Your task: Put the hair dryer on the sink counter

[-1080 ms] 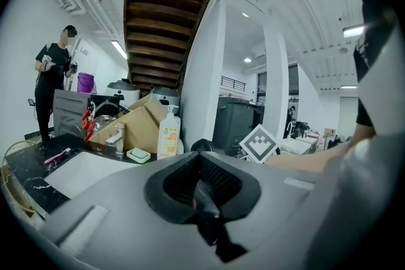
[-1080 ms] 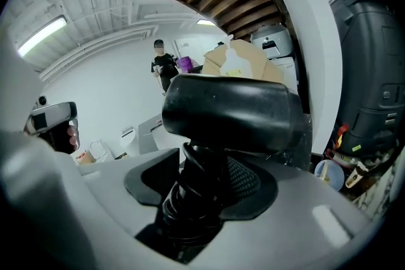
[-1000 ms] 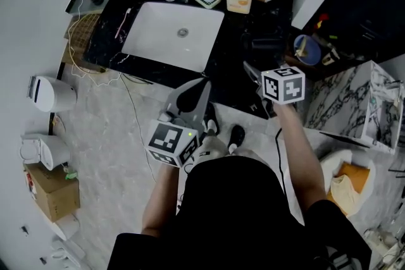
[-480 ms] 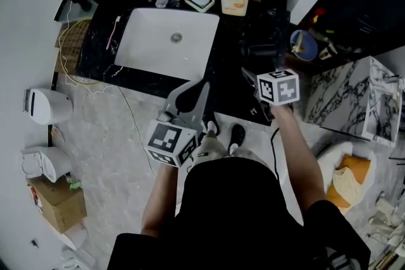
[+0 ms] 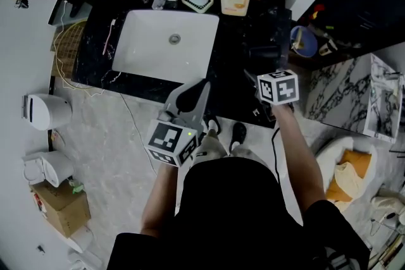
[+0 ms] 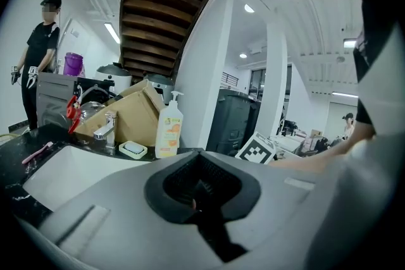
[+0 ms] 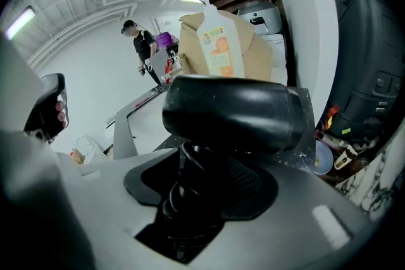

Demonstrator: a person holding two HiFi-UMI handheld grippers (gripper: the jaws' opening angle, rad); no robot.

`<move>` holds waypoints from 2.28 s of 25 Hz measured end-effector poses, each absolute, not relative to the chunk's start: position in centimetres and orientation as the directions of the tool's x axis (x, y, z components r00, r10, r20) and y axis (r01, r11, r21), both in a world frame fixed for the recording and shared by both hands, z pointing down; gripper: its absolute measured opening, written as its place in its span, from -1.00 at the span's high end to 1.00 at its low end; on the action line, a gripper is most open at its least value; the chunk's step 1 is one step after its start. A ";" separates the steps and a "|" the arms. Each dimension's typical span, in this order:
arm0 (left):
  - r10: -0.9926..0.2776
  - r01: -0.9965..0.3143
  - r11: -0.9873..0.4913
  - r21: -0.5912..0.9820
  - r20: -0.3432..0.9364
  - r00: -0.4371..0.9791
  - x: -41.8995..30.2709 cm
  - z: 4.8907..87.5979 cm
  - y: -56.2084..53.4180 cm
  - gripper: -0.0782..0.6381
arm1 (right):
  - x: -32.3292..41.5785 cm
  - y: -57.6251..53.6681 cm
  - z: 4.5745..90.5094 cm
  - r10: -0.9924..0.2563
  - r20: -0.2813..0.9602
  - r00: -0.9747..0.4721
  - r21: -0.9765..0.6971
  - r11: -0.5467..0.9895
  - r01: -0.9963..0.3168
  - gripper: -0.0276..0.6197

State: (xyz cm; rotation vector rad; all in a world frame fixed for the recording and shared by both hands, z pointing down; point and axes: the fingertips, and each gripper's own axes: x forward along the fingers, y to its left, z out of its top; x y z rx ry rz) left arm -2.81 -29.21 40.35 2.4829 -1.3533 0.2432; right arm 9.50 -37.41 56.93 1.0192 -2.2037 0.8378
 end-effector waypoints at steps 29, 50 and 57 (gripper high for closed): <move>-0.761 -0.820 -0.540 0.190 0.307 0.572 -3.9 41.7 -30.5 0.79 | 9.3 -39.0 60.0 -0.443 0.749 -0.493 -0.276 0.468 -0.840 0.23; -0.767 -0.826 -0.532 0.188 0.305 0.564 -4.3 41.8 -30.1 0.79 | 8.7 -39.2 60.2 -0.443 0.775 -0.450 -0.204 0.498 -0.843 0.23; -0.771 -0.827 -0.527 0.196 0.299 0.562 -4.2 41.8 -30.0 0.79 | 8.5 -39.1 60.3 -0.448 0.779 -0.439 -0.181 0.510 -0.841 0.23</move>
